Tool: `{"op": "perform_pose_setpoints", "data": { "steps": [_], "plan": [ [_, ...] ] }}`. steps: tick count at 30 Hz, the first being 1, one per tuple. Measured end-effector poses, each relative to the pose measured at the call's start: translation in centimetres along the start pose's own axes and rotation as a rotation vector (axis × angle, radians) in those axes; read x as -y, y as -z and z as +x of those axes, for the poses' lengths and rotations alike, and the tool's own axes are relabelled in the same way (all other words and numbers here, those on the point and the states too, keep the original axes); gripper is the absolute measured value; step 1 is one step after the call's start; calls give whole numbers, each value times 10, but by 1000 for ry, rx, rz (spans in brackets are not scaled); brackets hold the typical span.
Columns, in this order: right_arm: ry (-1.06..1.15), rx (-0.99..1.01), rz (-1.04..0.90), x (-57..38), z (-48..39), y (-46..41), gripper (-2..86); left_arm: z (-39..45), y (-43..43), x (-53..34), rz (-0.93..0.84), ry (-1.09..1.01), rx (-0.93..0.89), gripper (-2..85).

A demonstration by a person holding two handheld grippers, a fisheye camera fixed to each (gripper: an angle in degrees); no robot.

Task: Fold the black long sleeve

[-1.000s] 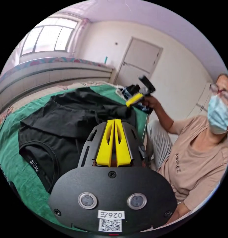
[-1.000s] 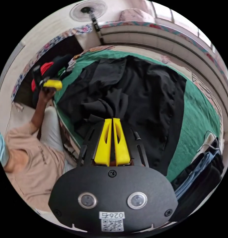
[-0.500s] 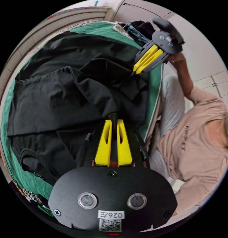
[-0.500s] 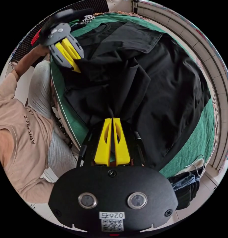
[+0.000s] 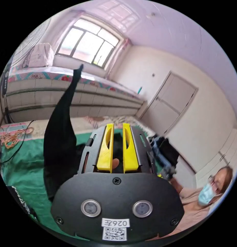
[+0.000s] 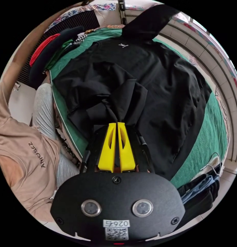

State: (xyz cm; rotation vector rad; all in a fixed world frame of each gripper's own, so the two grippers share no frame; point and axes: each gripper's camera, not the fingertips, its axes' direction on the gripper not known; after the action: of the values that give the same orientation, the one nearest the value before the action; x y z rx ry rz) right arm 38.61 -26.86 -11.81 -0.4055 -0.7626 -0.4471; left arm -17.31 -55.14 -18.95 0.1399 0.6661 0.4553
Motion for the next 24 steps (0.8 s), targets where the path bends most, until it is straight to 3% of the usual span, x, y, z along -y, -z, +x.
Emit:
{"op": "perform_pose_setpoints", "data": {
  "steps": [3,9,16,21,23,24],
  "plan": [
    [-11,16,27,-23,9,-1,-16,15,-20,-99,-192,-49,33,24],
    [-126,64,261,-81,37,23,-16,42,-21,-236,-351,23,-63,135],
    [-185,308,804,-190,77,60,-15,119,-3,-253,-453,-117,137,152],
    [-38,545,1102,-259,98,67,-12,139,-36,-251,-630,-189,341,180],
    [29,600,1190,-283,101,70,-12,142,-60,-254,-731,-213,400,166],
    [62,609,1204,-295,102,72,-13,147,-68,-255,-751,-242,415,117]
  ]
}}
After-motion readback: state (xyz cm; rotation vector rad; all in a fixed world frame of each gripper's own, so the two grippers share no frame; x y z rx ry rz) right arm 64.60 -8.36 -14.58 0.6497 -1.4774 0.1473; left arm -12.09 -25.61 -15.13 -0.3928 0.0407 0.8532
